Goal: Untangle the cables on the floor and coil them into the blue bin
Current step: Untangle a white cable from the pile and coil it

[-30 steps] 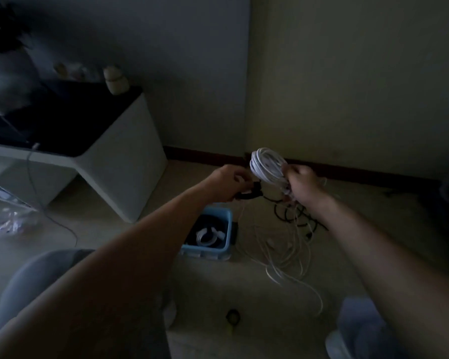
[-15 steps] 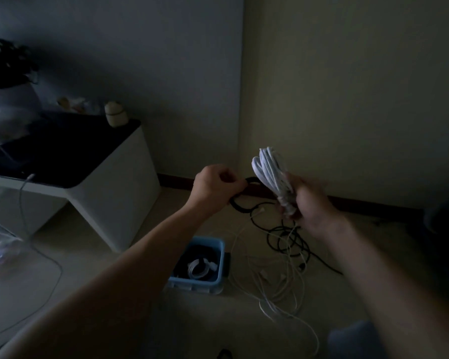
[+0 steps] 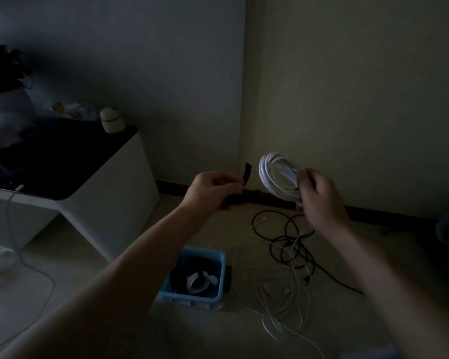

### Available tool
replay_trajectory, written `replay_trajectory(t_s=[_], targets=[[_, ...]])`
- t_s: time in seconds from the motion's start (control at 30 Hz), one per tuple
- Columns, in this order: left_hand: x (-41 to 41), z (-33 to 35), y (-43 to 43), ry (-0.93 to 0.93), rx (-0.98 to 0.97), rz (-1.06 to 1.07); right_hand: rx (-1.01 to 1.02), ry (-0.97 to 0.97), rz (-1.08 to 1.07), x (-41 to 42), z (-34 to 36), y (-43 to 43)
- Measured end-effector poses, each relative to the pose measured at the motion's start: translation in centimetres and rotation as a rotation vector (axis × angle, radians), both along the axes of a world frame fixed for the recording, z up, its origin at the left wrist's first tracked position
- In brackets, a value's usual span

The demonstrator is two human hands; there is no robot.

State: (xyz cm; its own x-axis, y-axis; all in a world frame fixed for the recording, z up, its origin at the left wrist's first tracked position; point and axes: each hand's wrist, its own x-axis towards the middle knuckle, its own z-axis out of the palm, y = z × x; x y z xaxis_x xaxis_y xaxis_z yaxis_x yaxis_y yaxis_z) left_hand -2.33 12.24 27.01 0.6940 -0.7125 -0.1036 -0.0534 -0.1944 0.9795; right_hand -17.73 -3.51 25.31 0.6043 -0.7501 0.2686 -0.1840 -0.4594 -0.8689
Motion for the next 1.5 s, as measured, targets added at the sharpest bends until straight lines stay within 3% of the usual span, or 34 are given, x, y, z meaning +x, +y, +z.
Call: replay_trajectory(t_s=[0.2, 0.4, 0.8, 1.03, 1.5], targets=[[-1.0, 0.7, 0.9, 0.102, -0.034, -0.146, -0.336, 0.179, -0.263, -0.9, -0.1, 0.1], [-2.4, 1.0, 1.0, 0.279, -0.046, -0.263, -0.570, 0.281, -0.319, -0.8, -0.7, 0.6], [-3.0, 0.6, 0.2, 0.573, -0.053, -0.091, -1.044, 0.408, -0.292, -0.3, 0.1, 2.6], [-2.5, 0.5, 0.2, 0.732, -0.028, -0.027, -1.091, 0.464, -0.207, 0.3, -0.7, 3.3], [-1.6, 0.6, 0.6, 0.781, -0.004, 0.056, -1.053, 0.543, -0.114, 0.3, -1.1, 3.7]])
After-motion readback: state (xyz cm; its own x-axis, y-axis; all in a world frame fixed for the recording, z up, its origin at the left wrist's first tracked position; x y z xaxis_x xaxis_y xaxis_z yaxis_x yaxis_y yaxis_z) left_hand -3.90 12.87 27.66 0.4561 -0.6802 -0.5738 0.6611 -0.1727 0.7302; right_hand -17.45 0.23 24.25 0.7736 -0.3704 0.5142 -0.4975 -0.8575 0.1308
